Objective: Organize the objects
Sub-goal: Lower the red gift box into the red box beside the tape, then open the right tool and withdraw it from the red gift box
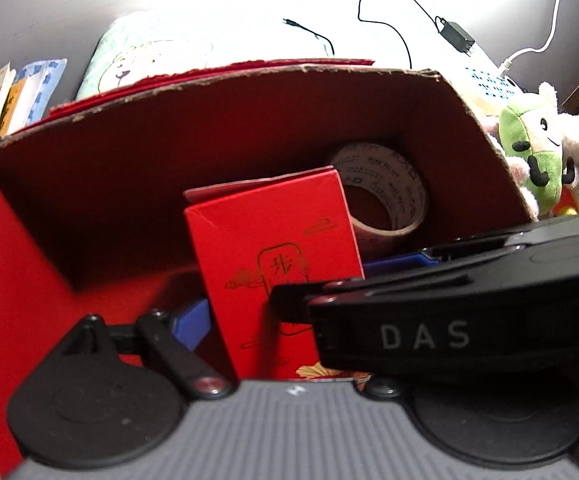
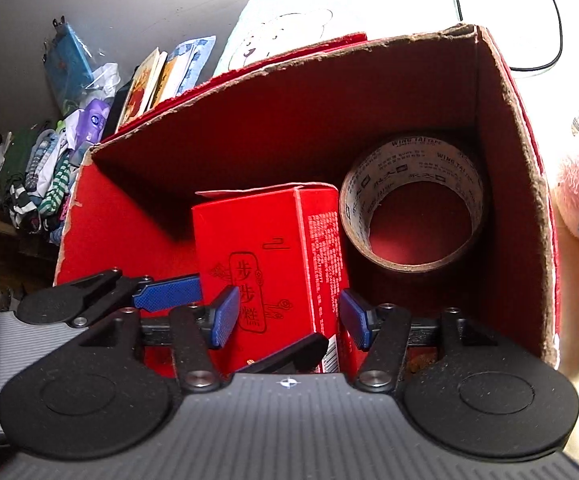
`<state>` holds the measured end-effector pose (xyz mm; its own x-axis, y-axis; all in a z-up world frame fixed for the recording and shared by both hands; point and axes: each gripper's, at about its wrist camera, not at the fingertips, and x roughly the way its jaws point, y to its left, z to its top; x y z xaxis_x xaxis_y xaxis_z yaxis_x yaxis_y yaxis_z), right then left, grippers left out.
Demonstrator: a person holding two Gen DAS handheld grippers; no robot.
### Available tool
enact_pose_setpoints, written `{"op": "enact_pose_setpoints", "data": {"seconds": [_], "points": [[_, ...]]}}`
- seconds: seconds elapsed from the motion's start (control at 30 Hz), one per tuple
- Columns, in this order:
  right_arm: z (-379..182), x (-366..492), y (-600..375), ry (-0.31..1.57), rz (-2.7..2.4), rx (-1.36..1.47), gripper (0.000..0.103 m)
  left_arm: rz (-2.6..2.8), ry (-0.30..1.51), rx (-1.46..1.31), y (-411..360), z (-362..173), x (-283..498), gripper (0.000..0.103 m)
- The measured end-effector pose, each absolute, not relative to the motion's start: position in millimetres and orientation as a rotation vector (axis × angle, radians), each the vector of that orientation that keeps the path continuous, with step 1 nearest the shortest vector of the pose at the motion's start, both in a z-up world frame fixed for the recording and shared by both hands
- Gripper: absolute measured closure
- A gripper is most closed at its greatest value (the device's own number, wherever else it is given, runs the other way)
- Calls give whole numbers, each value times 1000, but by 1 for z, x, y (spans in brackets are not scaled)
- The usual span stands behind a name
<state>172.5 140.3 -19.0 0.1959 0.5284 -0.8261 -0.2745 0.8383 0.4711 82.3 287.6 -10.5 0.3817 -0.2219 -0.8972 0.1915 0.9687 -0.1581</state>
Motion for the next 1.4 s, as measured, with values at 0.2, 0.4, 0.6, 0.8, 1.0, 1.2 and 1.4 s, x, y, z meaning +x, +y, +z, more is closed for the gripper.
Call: {"op": "enact_pose_setpoints", "data": {"seconds": [0.2,0.4,0.6,0.8,1.0,1.2,1.4], "points": [[-18,171,140,1237,558,244,43,-270,1164,-57,289,-16,86,18],[-16,169,141,1213,546,248,44,-271,1176,-68,289,-20,88,18],[-14,166,140,1160,532,258,45,-275,1178,-30,284,-22,87,19],[-13,166,131,1095,553,339,50,-291,1171,-6,280,-22,86,19],[2,167,122,971,550,335,57,-282,1151,12,276,-21,84,19],[2,171,128,904,538,250,69,-263,1124,28,275,-20,81,20],[-1,177,123,903,554,291,71,-245,1113,44,274,-19,79,21]]}}
